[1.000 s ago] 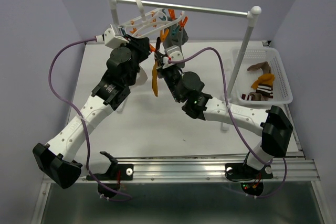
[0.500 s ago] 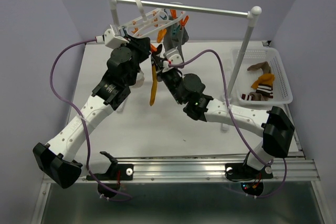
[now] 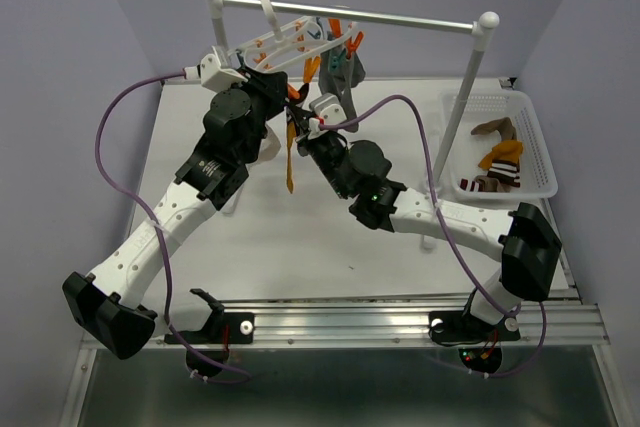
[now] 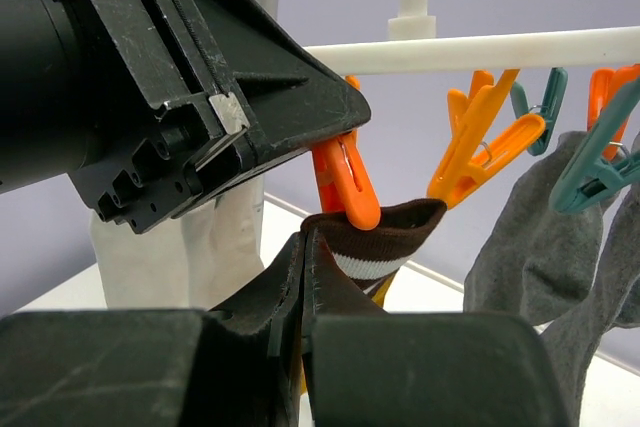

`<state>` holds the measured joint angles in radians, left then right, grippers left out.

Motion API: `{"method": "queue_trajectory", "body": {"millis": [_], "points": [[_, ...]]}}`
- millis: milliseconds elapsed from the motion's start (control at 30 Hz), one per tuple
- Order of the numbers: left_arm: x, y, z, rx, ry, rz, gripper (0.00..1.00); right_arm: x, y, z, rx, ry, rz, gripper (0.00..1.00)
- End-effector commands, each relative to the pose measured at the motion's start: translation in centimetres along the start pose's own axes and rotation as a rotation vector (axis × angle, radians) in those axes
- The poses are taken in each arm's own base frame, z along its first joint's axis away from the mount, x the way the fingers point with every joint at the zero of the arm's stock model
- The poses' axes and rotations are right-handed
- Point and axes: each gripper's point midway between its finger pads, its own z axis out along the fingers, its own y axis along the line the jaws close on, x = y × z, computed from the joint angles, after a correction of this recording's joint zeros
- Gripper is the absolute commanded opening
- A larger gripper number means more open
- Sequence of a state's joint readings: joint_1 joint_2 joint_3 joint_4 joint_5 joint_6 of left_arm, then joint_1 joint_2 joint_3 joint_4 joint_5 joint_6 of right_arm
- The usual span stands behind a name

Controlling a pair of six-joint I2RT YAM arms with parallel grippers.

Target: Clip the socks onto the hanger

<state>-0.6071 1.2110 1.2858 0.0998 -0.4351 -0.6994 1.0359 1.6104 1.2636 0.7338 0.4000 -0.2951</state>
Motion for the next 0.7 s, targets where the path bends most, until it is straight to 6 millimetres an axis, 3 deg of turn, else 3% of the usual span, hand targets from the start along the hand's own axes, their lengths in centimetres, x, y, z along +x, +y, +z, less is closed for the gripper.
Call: {"method": "queue_trajectory", "body": {"millis": [0,367,667], "points": [[-2.0,-0.9,-0.1,0.015,-0.060,0.029,0.00,-5.8,-1.0,-0.1,0.017,-0.130,0.035,0.01],[-1.6,-1.4,0.5,0.027,-0.039,0.154,0.00,-6.0,0.1,0.1,-0.056,-0.109,-0.015,0.01],[-2.7,-1.5,-0.6,0.031,-0.070,0.202,0.00,-5.7,-0.2,0.7,-0.025,-0.086,-0.028,0.01]]}}
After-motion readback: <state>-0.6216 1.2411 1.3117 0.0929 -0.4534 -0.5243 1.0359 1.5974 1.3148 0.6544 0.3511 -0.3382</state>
